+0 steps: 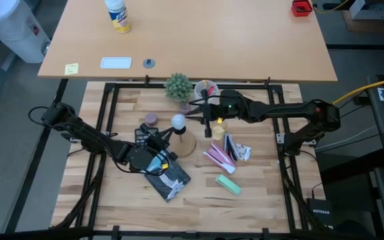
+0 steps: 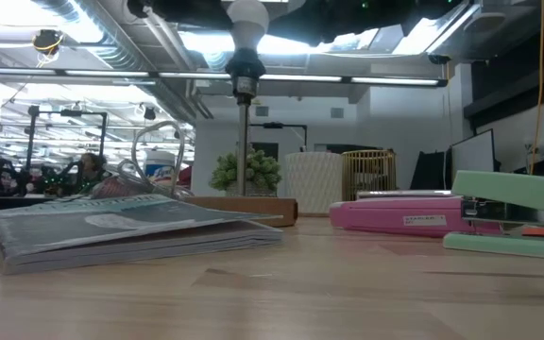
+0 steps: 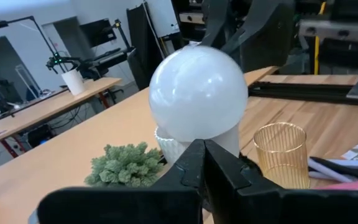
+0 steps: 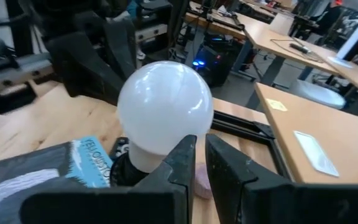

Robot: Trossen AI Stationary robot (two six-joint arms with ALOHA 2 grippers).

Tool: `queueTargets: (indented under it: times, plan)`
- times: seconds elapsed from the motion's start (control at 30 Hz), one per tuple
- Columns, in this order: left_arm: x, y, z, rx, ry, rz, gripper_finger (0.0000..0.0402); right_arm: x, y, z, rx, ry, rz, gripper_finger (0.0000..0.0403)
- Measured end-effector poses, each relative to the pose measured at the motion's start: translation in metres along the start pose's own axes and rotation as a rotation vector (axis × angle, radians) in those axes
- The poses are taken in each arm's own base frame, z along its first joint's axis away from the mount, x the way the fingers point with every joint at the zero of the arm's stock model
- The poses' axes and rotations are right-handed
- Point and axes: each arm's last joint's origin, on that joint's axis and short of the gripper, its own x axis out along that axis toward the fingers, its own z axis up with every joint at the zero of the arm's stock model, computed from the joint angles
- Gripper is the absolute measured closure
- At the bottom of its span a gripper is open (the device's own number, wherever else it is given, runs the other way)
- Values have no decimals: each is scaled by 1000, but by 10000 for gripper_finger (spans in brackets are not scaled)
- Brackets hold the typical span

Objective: Screw lightbulb
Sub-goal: Insert the lightbulb into the lamp

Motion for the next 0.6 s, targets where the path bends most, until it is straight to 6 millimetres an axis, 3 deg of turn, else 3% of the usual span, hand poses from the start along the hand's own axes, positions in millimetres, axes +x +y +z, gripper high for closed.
queueTargets:
  times: [0.6]
  plan:
    - [11, 5, -7, 4, 31, 49, 400, 0, 4, 0, 69, -12, 104, 359]
